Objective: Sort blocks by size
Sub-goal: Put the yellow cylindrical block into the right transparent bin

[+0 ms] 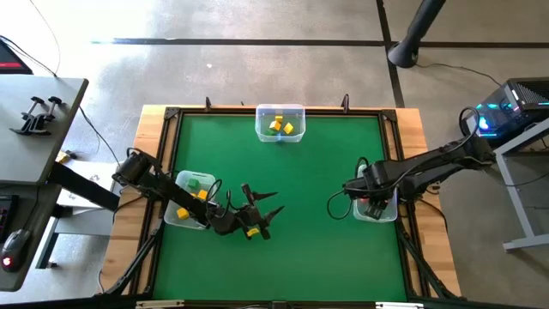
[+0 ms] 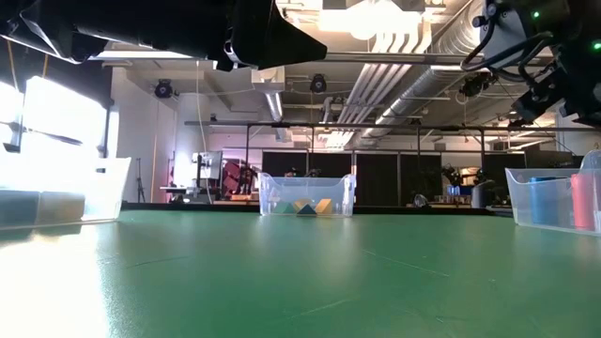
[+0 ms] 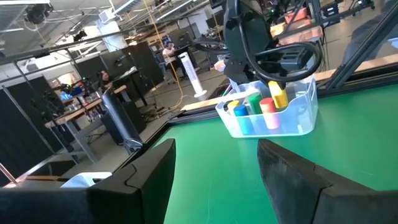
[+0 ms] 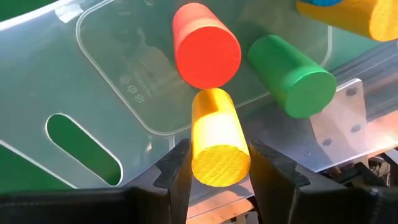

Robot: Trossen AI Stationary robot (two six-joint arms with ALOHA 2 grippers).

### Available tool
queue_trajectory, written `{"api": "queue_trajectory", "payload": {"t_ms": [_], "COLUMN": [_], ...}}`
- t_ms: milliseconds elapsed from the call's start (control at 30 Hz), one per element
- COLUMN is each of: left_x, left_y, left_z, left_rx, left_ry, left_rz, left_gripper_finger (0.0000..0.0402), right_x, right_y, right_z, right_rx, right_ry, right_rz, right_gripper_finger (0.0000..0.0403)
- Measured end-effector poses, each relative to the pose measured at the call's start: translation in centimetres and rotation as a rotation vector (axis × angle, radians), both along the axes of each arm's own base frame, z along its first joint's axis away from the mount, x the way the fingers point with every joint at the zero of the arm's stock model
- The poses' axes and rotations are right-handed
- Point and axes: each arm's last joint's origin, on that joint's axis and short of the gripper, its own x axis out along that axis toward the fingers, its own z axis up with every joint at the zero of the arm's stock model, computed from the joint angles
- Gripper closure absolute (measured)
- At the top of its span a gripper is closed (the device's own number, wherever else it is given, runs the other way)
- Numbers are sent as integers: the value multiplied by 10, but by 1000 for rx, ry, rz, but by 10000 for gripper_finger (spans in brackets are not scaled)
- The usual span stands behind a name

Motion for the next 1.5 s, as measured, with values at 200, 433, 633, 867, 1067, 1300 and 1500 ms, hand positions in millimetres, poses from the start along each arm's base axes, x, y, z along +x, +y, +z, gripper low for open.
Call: {"api": "queue_trajectory", "payload": {"t_ms": [200, 433, 633, 867, 1067, 1300, 1500], "left_x": [0, 0, 0, 0, 0, 1, 1], "left_y": [0, 0, 0, 0, 1, 2, 2], "left_z": [0, 0, 0, 0, 0, 0, 0], "left_rx": [0, 0, 0, -6, -7, -7, -7], "left_ry": [0, 1, 1, -2, -3, -4, -3], "left_rz": [0, -1, -3, -4, -2, 3, 2], "left_gripper_finger": [188, 188, 188, 188, 188, 188, 188], "right_x": [2, 7, 15, 15, 16, 15, 16], "right_y": [0, 1, 2, 1, 1, 3, -1], "right_z": [-3, -10, -14, -25, -23, -19, -12], "right_rx": [-10, -12, 8, 39, 47, 122, 53], "right_ry": [22, 69, 2, -33, -27, -13, 9], "right_rz": [-5, 13, 77, 93, 89, 127, 111], "right_gripper_finger": [268, 268, 266, 223, 205, 203, 203]}}
